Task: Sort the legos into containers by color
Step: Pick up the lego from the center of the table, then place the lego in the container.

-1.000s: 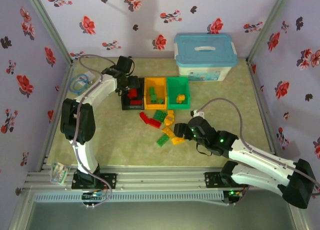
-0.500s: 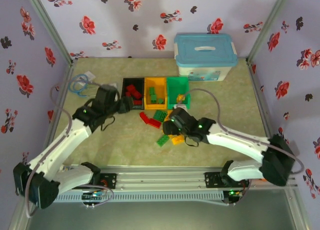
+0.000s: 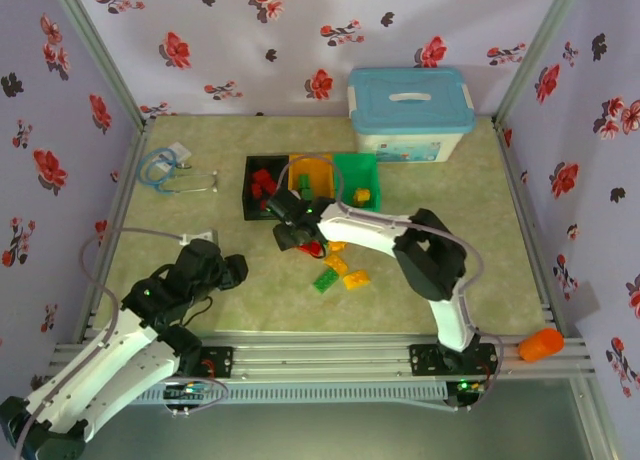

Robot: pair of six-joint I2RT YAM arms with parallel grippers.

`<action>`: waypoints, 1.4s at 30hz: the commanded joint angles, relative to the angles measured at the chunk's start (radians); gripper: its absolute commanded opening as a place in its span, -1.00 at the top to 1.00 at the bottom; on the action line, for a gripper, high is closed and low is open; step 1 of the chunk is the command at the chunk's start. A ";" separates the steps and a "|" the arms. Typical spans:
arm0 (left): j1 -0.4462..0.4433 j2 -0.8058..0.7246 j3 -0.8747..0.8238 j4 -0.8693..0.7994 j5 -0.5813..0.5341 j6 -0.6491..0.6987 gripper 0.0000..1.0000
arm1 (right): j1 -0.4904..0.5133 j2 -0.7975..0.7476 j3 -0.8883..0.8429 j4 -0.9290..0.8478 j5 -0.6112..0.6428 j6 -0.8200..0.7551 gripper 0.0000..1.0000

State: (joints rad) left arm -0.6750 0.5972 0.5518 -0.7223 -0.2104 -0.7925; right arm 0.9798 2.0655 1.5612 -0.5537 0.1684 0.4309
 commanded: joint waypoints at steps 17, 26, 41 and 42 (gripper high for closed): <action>-0.020 -0.021 -0.009 -0.014 -0.022 -0.036 -0.23 | 0.008 0.084 0.383 -0.192 0.030 -0.094 0.60; -0.049 -0.002 0.012 -0.014 -0.023 -0.049 -0.21 | -0.082 0.372 0.878 -0.309 -0.017 -0.080 0.53; -0.230 0.224 0.061 0.185 0.000 0.023 -0.41 | -0.051 -0.115 0.569 -0.157 0.060 -0.095 -0.64; -0.236 0.268 0.073 0.214 0.012 0.035 -0.42 | -0.052 -0.177 0.489 -0.129 0.072 -0.092 -0.64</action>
State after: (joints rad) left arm -0.8928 0.8066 0.5797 -0.6159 -0.2062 -0.8036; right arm 0.9268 2.0502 2.1540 -0.7898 0.1883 0.3477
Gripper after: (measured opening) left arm 0.707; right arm 0.821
